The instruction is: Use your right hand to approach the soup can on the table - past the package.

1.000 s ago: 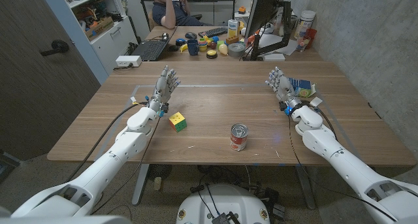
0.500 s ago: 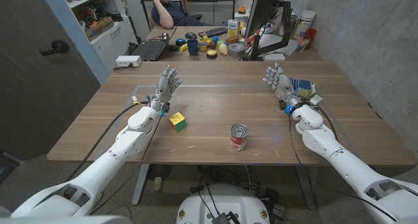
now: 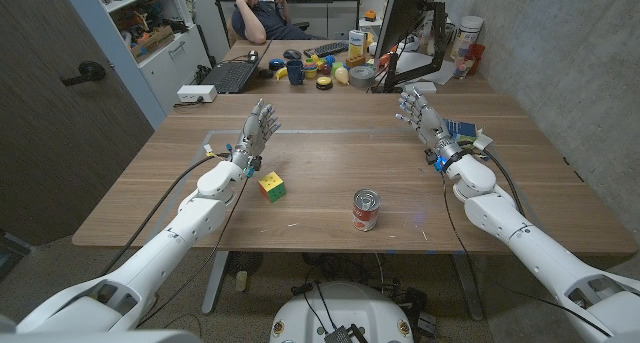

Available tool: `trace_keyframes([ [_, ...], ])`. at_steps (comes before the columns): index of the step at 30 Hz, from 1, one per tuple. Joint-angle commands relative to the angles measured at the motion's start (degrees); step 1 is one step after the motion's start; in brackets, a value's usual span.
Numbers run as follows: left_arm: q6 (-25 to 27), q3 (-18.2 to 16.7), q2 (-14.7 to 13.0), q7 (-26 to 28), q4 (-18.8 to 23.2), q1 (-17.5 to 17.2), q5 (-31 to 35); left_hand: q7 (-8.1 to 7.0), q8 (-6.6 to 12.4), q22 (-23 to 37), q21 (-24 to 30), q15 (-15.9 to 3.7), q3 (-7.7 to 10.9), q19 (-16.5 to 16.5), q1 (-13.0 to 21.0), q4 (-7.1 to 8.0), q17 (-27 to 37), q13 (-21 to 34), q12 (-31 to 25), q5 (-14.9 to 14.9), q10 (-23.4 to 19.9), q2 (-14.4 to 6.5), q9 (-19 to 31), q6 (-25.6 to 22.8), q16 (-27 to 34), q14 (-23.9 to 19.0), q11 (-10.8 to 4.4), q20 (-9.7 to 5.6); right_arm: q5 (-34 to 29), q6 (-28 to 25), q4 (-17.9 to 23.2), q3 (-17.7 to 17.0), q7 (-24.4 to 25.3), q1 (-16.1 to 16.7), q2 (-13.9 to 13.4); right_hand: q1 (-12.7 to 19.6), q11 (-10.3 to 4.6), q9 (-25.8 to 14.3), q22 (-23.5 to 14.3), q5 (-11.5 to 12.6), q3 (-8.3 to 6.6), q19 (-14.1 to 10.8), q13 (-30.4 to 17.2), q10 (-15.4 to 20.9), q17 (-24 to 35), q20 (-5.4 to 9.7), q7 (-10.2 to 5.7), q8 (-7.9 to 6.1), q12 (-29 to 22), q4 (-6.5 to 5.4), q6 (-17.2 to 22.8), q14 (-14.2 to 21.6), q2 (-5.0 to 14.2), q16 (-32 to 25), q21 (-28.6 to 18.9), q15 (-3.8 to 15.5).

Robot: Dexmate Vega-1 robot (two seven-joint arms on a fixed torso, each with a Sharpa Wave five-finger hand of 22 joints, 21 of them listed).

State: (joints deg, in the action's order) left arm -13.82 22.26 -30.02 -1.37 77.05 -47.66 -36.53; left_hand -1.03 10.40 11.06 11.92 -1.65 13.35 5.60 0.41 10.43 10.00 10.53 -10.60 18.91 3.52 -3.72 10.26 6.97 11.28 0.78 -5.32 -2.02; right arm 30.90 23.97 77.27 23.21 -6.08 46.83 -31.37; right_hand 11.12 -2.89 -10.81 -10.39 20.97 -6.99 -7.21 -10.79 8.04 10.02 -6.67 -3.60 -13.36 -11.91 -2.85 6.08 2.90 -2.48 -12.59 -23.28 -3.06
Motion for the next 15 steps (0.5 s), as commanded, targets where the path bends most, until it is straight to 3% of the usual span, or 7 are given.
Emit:
trace_keyframes([
  [1, 0.5, 0.3, 0.0, -0.2, 0.1, 0.3, 0.1, -0.12, 0.37, 0.1, 0.3, -0.72, 0.31, 0.5, 0.1, 0.01, 0.2, 0.1, -0.2, 0.2, -0.2, -5.6, 0.2, 0.1, 0.4, -0.1, -0.38, -0.23, -4.4, 1.8, 4.2, 1.5, -0.7, -0.2, -2.0, 1.2, -0.93, -0.1, 0.0, 0.4, 0.06, -0.9, -0.3, 1.0, 0.1, -0.34, -0.46, -0.24, -0.6, 0.64, 1.0, 0.5, -0.26, -0.2, 0.4, -0.38],
  [6, 0.7, 0.5, 0.1, -0.5, -0.3, 0.9, 0.2, -0.12, 0.37, 0.1, 0.3, -0.77, 0.3, 0.5, 0.1, 0.02, 0.2, 0.1, -0.2, 0.2, -0.2, -5.6, 0.2, 0.1, 0.4, -0.2, -0.44, -0.27, -7.0, 1.1, 6.9, 2.0, -0.2, -0.1, -3.4, 2.0, -1.11, -0.1, 0.1, 0.5, 0.38, -2.1, -0.3, 1.8, 0.1, -1.8, -1.04, -0.3, -0.6, 1.17, 1.9, 1.2, -0.77, -0.3, 0.4, -0.36],
  [15, 1.1, 0.9, 0.5, -1.5, -1.8, 2.2, 0.2, -0.12, 0.36, 0.1, 0.3, -0.74, 0.28, 0.5, 0.1, 0.02, 0.2, 0.1, -0.2, 0.3, -0.2, -5.6, 0.2, 0.1, 0.3, -0.1, -0.46, -0.26, -12.4, -1.6, 13.0, 2.3, 2.3, 1.2, -6.5, 3.0, -1.37, -0.2, 0.1, 0.5, 0.76, -2.9, -0.3, 2.4, 0.1, -3.04, -2.2, -0.27, -0.5, 1.84, 2.6, 1.8, -1.48, -0.3, 0.7, -0.48],
])
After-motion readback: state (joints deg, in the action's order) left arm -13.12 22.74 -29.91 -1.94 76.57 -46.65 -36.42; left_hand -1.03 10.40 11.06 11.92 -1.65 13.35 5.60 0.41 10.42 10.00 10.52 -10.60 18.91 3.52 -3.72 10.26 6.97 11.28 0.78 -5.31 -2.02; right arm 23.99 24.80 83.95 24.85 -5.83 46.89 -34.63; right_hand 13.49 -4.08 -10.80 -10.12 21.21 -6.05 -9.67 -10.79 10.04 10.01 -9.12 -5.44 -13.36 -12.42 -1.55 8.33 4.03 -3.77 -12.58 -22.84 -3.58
